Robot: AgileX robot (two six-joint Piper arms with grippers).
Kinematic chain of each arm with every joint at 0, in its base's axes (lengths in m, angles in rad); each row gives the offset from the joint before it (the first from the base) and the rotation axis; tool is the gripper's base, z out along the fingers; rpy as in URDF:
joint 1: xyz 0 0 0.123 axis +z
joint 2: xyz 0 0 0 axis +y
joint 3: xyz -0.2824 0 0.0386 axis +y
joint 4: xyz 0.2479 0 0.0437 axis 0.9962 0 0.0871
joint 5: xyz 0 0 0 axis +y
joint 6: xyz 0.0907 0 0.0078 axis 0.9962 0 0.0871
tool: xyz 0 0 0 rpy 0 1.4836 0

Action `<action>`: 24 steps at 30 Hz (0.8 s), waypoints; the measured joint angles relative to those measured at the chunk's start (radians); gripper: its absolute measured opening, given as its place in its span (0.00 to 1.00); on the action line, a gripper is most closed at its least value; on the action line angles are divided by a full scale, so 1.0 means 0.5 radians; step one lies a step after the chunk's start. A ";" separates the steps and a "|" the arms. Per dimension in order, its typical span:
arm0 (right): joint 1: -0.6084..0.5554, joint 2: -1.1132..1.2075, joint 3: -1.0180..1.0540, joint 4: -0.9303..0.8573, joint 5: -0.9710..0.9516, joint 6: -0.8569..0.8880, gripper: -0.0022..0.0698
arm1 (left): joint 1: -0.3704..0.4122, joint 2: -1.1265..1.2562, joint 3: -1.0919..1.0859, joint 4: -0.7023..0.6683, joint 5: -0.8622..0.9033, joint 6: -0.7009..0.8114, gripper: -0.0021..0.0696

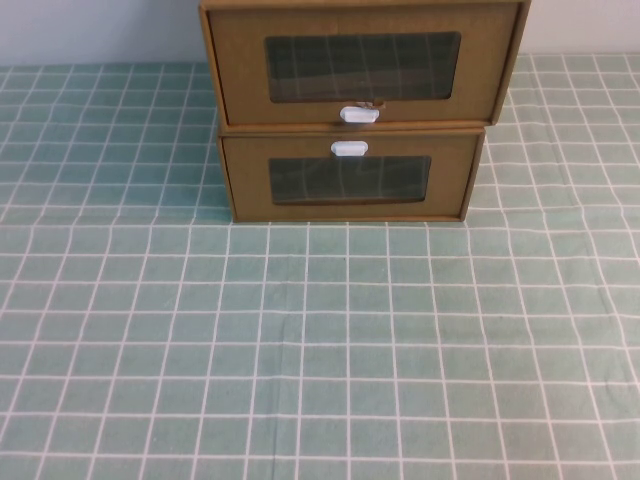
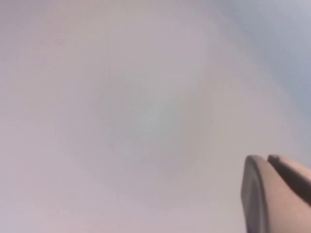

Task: Open the shoe box
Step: 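Pull the top drawer of the cardboard box fully open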

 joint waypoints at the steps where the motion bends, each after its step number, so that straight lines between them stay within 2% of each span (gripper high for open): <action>1: 0.000 0.000 0.000 0.000 -0.140 0.000 0.01 | 0.000 0.000 0.000 0.000 -0.102 0.000 0.02; 7: 0.000 0.000 0.000 0.019 -0.643 -0.045 0.01 | 0.000 0.000 0.000 -0.040 -0.482 0.000 0.02; 10: 0.000 0.000 0.000 0.039 -0.727 -0.014 0.01 | 0.000 -0.001 -0.004 -0.156 -0.693 -0.051 0.02; 13: 0.000 0.000 -0.057 0.047 -0.736 0.099 0.01 | 0.000 -0.005 -0.114 -0.329 -0.740 -0.069 0.02; 16: 0.000 0.000 -0.232 0.056 -0.673 0.140 0.01 | 0.000 -0.005 -0.303 -0.446 -0.716 -0.062 0.02; 24: 0.000 0.125 -0.877 0.061 -0.048 0.193 0.01 | 0.000 0.051 -0.958 -0.499 -0.382 -0.060 0.02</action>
